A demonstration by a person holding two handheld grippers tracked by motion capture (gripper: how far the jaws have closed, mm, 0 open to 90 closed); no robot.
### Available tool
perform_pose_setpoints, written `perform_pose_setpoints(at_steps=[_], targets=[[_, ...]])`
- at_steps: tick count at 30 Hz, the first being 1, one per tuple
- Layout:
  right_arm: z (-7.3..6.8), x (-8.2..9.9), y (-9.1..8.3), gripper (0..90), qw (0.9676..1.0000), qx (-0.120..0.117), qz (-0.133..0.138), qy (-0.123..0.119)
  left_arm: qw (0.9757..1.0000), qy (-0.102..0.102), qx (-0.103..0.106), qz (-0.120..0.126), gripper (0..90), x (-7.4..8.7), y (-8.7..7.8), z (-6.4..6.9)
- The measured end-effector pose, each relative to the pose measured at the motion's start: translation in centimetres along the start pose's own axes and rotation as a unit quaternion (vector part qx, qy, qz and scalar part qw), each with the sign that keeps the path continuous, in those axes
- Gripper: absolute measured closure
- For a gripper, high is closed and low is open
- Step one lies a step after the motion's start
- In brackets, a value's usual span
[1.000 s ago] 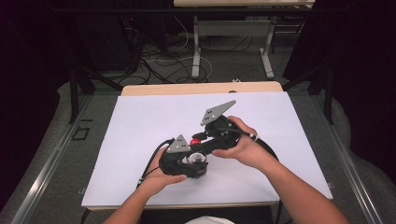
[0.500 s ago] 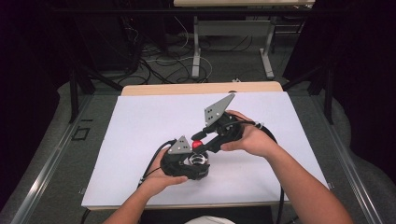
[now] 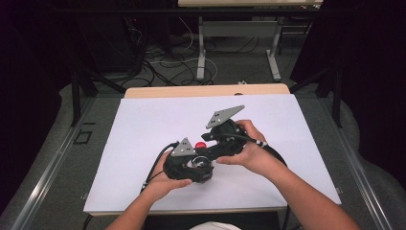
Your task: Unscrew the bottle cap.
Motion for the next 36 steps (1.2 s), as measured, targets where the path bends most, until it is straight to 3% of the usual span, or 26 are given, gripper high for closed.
perform_pose_setpoints(at_steps=[2, 4, 8, 12, 13, 14, 15, 17, 19, 20, 22, 23, 26, 27, 28, 29, 31, 32, 36], targets=[[-0.1, 0.2, 0.2, 50.0, 0.9998, 0.007, -0.009, 0.019, 1.0000, -0.002, -0.002, -0.004, 29.9, 0.0, 0.0, 0.1], [-0.1, 0.3, 0.3, 53.9, 0.9981, 0.027, -0.012, 0.055, 0.9999, -0.003, 0.005, -0.009, 30.0, 0.0, -0.2, 0.1], [-0.4, 0.3, 0.2, 59.9, 0.9972, 0.025, -0.017, 0.068, 1.0000, -0.003, -0.003, -0.003, 30.0, 0.0, -0.1, 0.0], [-0.2, 0.2, 0.3, 60.6, 0.9990, -0.003, -0.025, 0.036, 0.9999, 0.005, 0.004, -0.009, 30.0, 0.1, -0.3, 0.0], [0.0, 0.2, 0.3, 60.7, 0.9994, -0.016, -0.027, 0.014, 1.0000, 0.004, -0.003, -0.002, 30.0, 0.1, -0.1, 0.0], [0.2, 0.1, 0.4, 60.8, 0.9980, -0.049, -0.036, -0.017, 1.0000, 0.006, -0.002, -0.003, 30.0, 0.1, -0.1, 0.0], [0.2, 0.1, 0.4, 60.8, 0.9980, -0.049, -0.036, -0.017, 1.0000, 0.006, 0.004, -0.006, 30.0, 0.1, -0.1, 0.1], [0.6, 0.1, 0.4, 60.8, 0.9931, -0.090, -0.051, -0.055, 1.0000, 0.007, 0.004, -0.004, 30.0, 0.1, -0.1, 0.2], [1.2, 0.0, 0.5, 60.8, 0.9811, -0.146, -0.060, -0.112, 0.9999, 0.010, 0.008, -0.005, 30.0, 0.2, 0.0, 0.3], [1.2, 0.0, 0.5, 60.8, 0.9811, -0.146, -0.060, -0.112, 0.9999, 0.013, 0.008, -0.006, 30.0, 0.1, 0.0, 0.4], [1.4, 0.0, 0.5, 60.7, 0.9748, -0.172, -0.060, -0.129, 0.9998, 0.016, 0.011, -0.005, 30.0, 0.1, 0.1, 0.5], [1.5, 0.0, 0.5, 60.6, 0.9690, -0.180, -0.069, -0.154, 0.9997, 0.016, 0.015, -0.011, 30.0, 0.2, 0.0, 0.5], [1.4, 0.1, 0.4, 60.2, 0.9664, -0.177, -0.068, -0.174, 0.9997, 0.014, 0.016, -0.013, 30.0, 0.2, 0.1, 0.5], [1.3, 0.0, 0.4, 56.5, 0.9687, -0.167, -0.064, -0.172, 0.9998, 0.010, 0.016, -0.012, 30.0, 0.2, 0.0, 0.5], [1.2, -0.1, 0.4, 47.3, 0.9735, -0.155, -0.053, -0.160, 0.9998, 0.009, 0.014, -0.010, 29.9, 0.1, 0.0, 0.4], [1.1, -0.2, 0.3, 44.2, 0.9784, -0.144, -0.047, -0.141, 0.9999, 0.010, 0.011, -0.008, 30.0, 0.1, 0.0, 0.3], [0.8, -0.4, 0.1, 44.2, 0.9845, -0.126, -0.034, -0.117, 0.9999, 0.008, 0.010, -0.009, 29.9, 0.1, -0.1, 0.2], [0.8, -0.5, -0.1, 44.2, 0.9892, -0.101, -0.026, -0.104, 0.9999, 0.006, 0.011, -0.008, 30.0, 0.1, -0.2, 0.2], [0.4, -0.2, -0.2, 44.2, 0.9957, -0.056, -0.029, -0.068, 0.9999, 0.010, 0.005, -0.007, 30.0, 0.1, -0.1, 0.0]])
Point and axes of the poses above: each handheld gripper's, and its own axes: y roughly forward along the jaws, x roughly out of its underside, z roughly to its right, the point moved 7 cm from there along y, roughly forward along the jaws, and after that the axes turned 9 degrees about y, right-handed, at the moved point
